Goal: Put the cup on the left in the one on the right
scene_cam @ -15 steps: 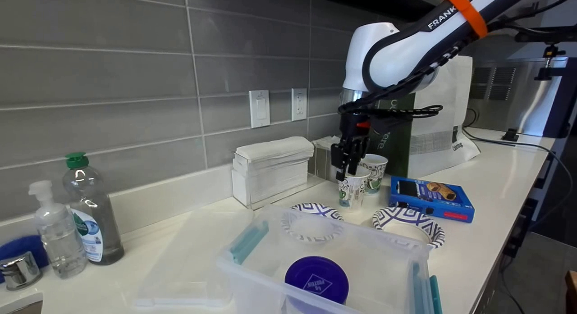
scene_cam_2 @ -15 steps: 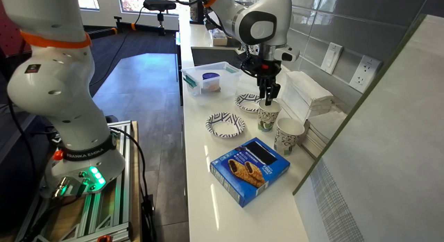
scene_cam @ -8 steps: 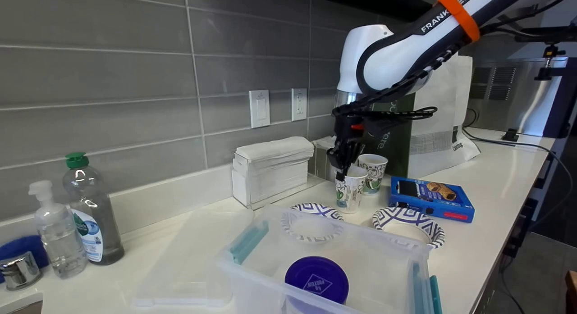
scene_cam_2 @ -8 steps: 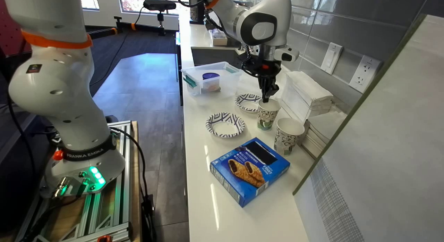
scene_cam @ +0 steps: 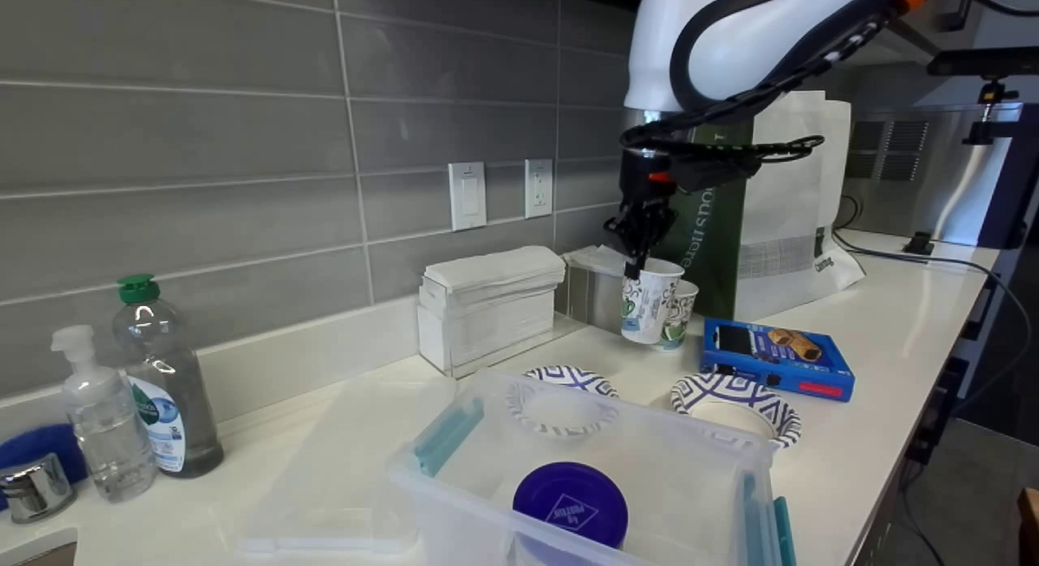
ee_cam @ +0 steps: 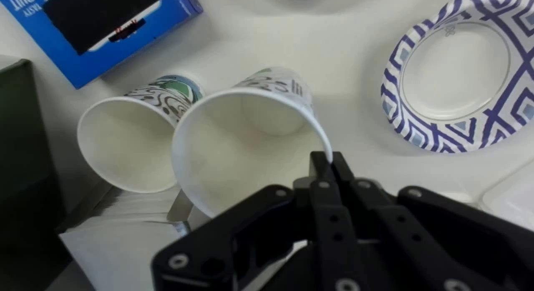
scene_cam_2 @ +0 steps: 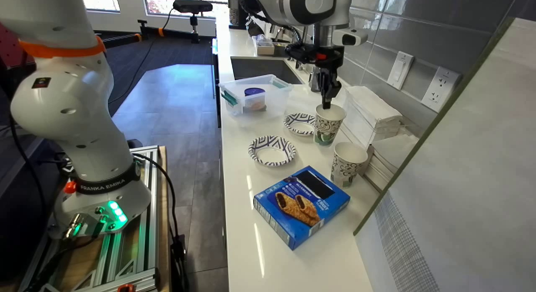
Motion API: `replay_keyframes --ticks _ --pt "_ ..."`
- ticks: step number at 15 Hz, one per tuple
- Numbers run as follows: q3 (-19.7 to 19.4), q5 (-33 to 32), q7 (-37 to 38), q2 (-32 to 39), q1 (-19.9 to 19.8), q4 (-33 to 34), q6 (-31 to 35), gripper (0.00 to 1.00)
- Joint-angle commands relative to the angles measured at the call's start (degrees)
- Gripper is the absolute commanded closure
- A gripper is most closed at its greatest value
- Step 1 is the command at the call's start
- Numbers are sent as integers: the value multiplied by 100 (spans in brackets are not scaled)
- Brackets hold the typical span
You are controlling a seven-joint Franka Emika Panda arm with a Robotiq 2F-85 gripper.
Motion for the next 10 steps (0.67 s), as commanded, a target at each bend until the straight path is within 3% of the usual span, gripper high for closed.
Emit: replay_keyframes --ticks 1,10 --pt "64 -545 641 -590 46 -206 -317 99" --pt "335 -2007 1653 -1167 -180 -443 -448 99"
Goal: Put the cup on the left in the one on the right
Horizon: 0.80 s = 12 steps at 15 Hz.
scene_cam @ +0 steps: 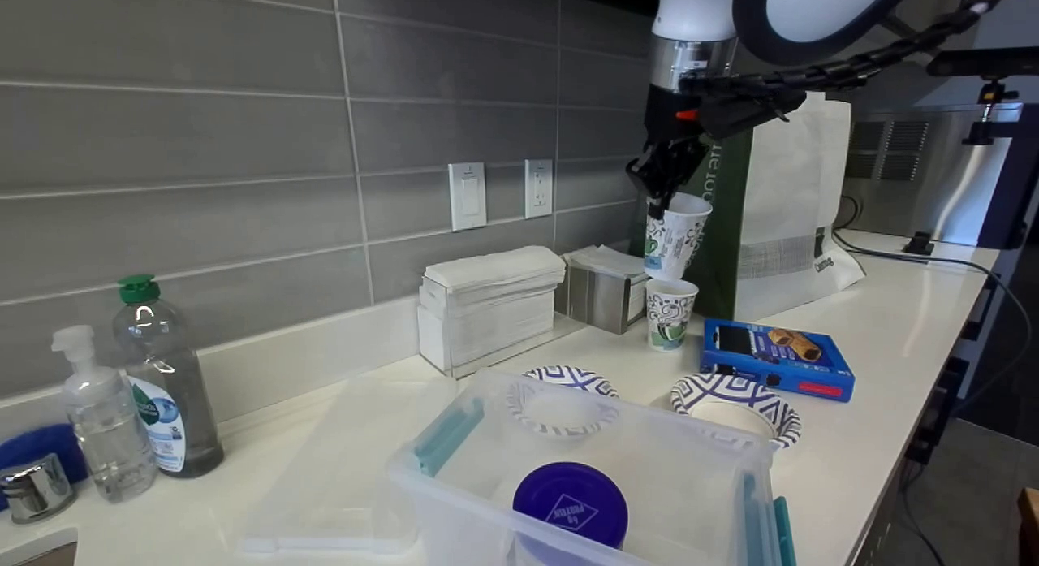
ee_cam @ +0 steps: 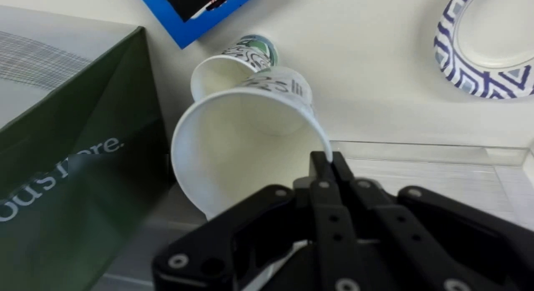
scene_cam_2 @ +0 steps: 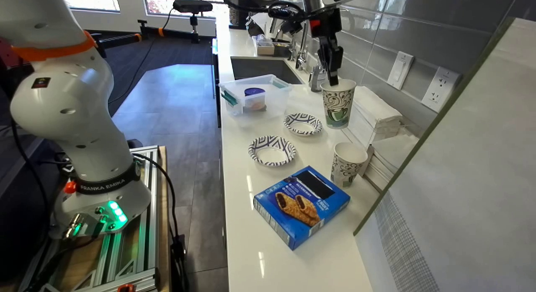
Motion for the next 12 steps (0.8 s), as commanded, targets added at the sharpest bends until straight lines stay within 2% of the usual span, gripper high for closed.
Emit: replay_keyframes --ticks 1,7,12 --pt "109 -644 465 -202 -185 -280 -63 99" --pt "5 -832 495 -103 -378 -365 69 99" --pt "-194 -547 335 -41 -517 -345 326 99"
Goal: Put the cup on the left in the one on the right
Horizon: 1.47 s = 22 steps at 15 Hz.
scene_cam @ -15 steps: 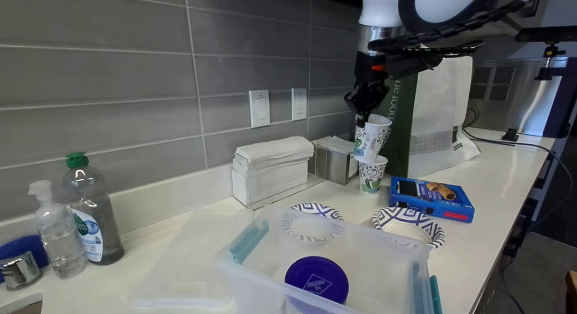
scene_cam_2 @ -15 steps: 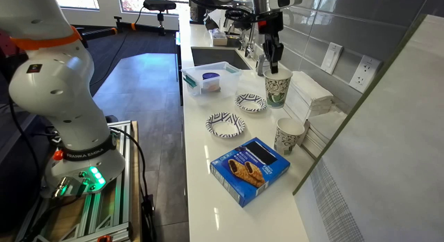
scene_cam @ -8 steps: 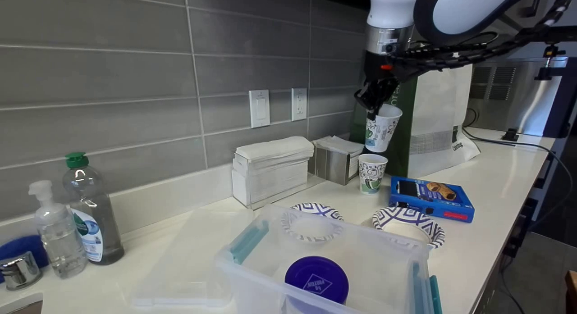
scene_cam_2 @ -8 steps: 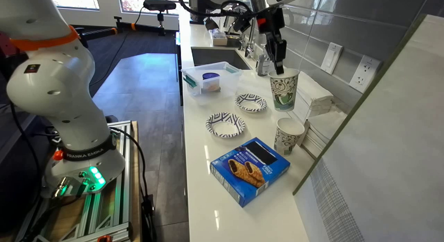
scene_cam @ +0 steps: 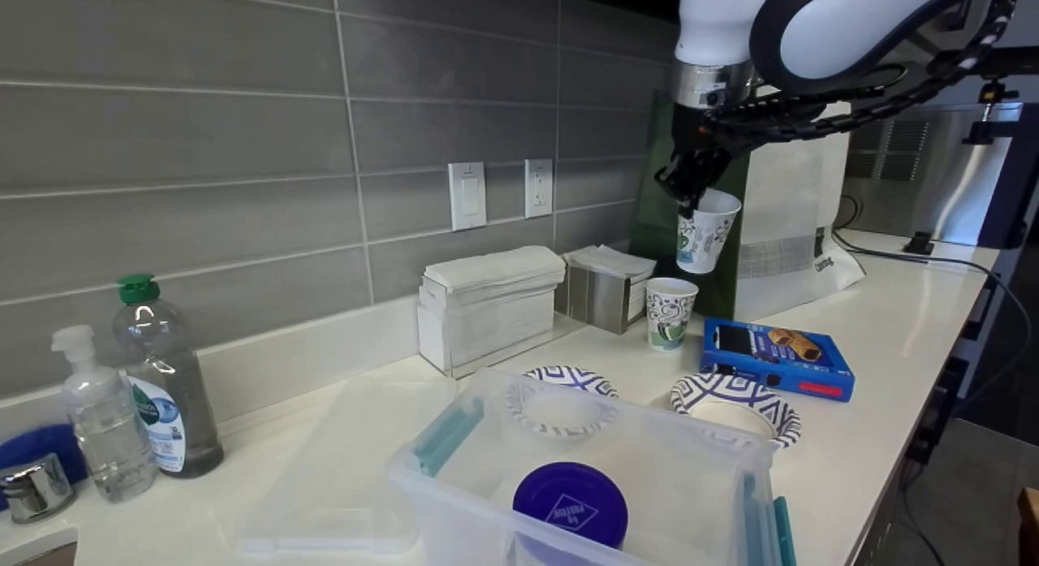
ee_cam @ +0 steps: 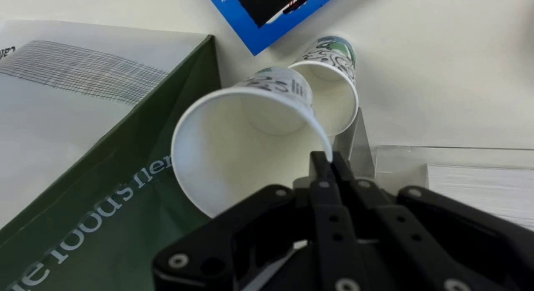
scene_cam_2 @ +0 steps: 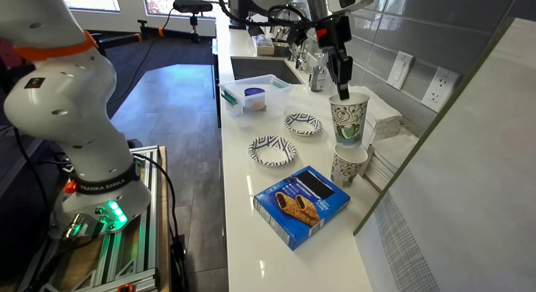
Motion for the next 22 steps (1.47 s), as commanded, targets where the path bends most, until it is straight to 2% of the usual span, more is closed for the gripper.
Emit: replay_keyframes --ticks 1,8,12,22 --pt "-138 219 -14 43 -91 -113 409 99" --pt "-275 834 -165 268 -112 -115 952 99" --pt "-296 1150 -253 391 -119 -79 1031 99" --pt "-501 1462 -420 698 -160 -22 1167 99"
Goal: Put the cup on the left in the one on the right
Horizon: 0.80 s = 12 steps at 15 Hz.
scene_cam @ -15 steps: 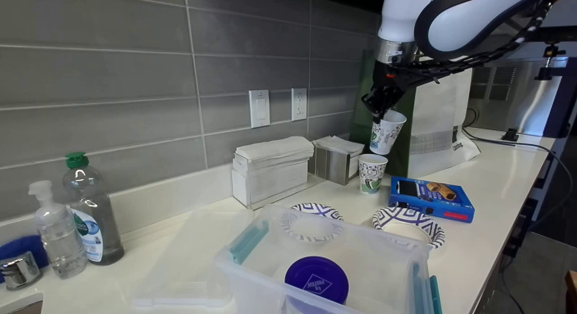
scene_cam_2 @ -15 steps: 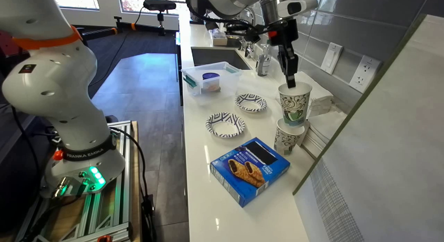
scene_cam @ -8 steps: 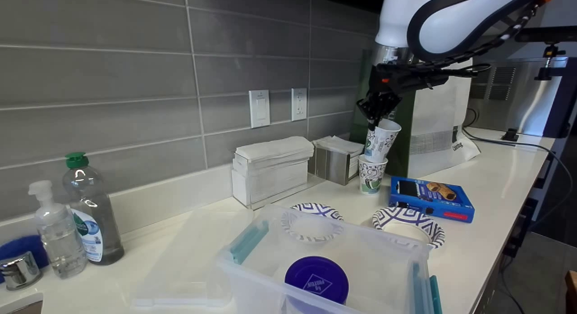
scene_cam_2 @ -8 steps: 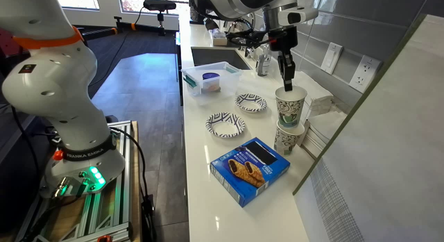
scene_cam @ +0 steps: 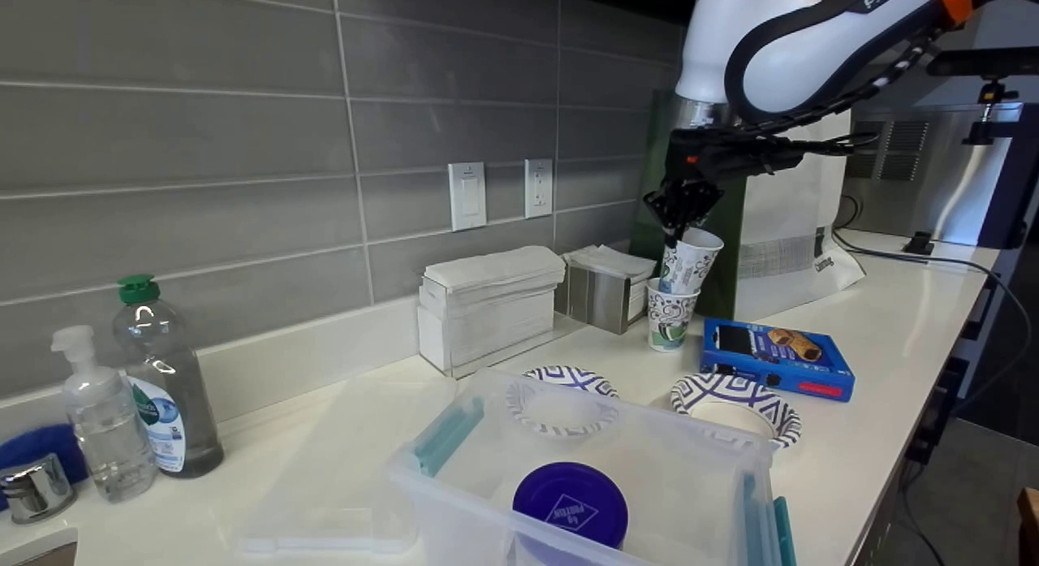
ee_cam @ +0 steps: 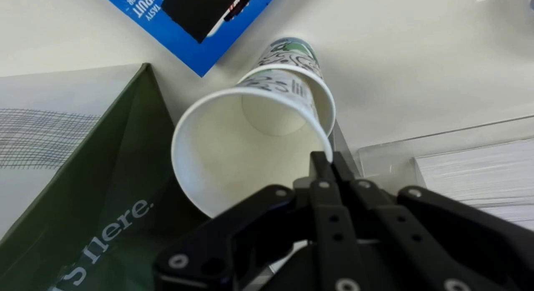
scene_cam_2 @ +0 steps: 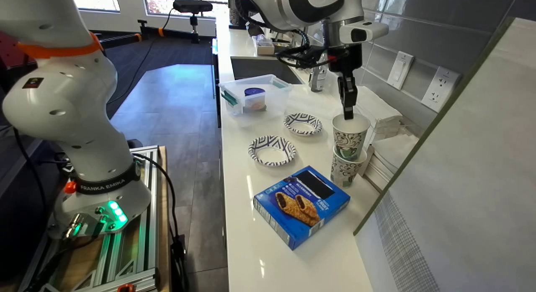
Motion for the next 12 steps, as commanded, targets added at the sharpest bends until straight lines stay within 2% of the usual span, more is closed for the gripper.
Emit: replay_keyframes --ticks 1,12 --pt "-94 289 -242 168 -47 40 160 99" --pt "-288 1144 -905 595 -59 113 483 99"
